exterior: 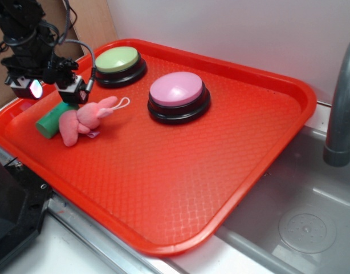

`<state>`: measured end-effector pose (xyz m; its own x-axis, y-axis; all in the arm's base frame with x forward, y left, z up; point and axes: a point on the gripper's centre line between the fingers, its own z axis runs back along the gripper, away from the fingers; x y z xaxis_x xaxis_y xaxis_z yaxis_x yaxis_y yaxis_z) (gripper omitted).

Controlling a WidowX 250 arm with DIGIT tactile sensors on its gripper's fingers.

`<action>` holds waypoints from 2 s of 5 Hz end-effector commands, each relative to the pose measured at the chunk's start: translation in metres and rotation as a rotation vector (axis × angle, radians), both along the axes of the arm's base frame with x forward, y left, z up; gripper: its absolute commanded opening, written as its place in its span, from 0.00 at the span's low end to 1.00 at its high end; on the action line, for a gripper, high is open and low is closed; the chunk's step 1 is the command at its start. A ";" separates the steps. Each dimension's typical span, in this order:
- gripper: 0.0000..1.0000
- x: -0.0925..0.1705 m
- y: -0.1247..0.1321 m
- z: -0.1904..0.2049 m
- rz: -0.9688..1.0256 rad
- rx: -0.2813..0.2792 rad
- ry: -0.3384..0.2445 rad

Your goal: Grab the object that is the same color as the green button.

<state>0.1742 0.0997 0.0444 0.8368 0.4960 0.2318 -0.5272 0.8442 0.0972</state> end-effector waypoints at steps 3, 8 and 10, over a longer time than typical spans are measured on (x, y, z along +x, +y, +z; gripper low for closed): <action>0.98 -0.017 -0.019 -0.017 -0.066 -0.113 0.020; 0.00 0.044 -0.054 0.102 -0.302 -0.236 0.023; 0.00 0.051 -0.099 0.171 -0.423 -0.294 -0.027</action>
<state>0.2242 -0.0046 0.1956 0.9803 0.1734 0.0945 -0.1552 0.9724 -0.1745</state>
